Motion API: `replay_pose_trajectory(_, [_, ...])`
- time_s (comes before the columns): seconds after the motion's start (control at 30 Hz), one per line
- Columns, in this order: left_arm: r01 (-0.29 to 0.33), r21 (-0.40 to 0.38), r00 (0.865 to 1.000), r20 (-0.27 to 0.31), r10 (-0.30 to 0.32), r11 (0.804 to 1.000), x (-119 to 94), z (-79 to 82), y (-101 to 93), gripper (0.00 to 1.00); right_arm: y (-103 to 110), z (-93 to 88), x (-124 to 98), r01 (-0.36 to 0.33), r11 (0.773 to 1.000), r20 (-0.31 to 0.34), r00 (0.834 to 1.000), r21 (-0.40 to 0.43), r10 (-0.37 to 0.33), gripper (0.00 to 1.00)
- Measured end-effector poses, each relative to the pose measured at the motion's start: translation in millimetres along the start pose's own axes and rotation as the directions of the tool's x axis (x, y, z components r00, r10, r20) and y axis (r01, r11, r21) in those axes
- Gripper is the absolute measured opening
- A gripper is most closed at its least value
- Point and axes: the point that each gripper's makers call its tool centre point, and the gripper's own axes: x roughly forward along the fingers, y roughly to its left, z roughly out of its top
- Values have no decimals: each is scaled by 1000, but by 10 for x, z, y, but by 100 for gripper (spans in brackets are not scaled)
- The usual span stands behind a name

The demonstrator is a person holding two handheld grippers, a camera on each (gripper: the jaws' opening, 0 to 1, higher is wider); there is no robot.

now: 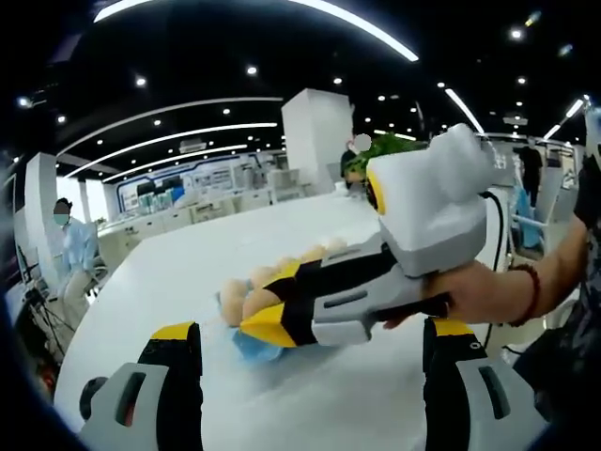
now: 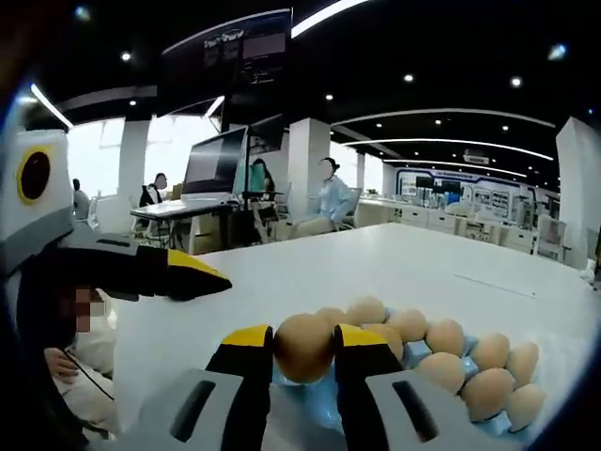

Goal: Place the egg into an empty slot of the egg tray after lifting it from the table, then release the egg inside the slot.

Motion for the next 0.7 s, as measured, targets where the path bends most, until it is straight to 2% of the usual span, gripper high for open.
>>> replay_pose_trajectory(0.17, [-6,-8,1000,0,6,1000,-9,-10,25,100,28,-78,58,-6,1000,-16,1000,-8,6,27])
replay_pose_trajectory(0.27, [-6,-16,1000,-4,6,1000,3,-38,32,100,4,-154,90,12,1000,-41,999,-14,-12,27])
replay_pose_trajectory(0.43, [-3,-19,1000,-9,2,1000,24,-59,36,100,31,-225,128,7,1000,-67,998,13,-6,27])
replay_pose_trajectory(0.53, [-6,-19,1000,-11,6,1000,15,-60,46,100,54,-224,149,7,1000,-65,998,-25,-8,27])
replay_pose_trajectory(0.7, [-5,-21,1000,-11,5,1000,10,-66,40,100,60,-219,119,-1,1000,-64,998,-23,-1,27])
